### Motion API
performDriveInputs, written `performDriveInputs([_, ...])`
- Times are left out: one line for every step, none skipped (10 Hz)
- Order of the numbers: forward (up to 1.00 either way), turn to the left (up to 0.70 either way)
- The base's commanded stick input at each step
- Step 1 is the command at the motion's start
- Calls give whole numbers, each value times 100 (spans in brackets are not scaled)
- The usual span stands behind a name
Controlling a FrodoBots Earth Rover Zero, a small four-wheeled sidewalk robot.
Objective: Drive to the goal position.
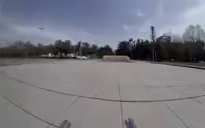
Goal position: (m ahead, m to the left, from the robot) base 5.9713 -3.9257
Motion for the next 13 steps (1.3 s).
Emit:
performDriveInputs([85, 0])
performDriveInputs([85, 0])
performDriveInputs([85, 0])
performDriveInputs([85, 0])
performDriveInputs([85, 0])
performDriveInputs([85, 0])
performDriveInputs([85, 0])
performDriveInputs([85, 0])
performDriveInputs([85, 0])
performDriveInputs([85, 0])
performDriveInputs([85, 0])
performDriveInputs([85, 0])
performDriveInputs([85, 0])
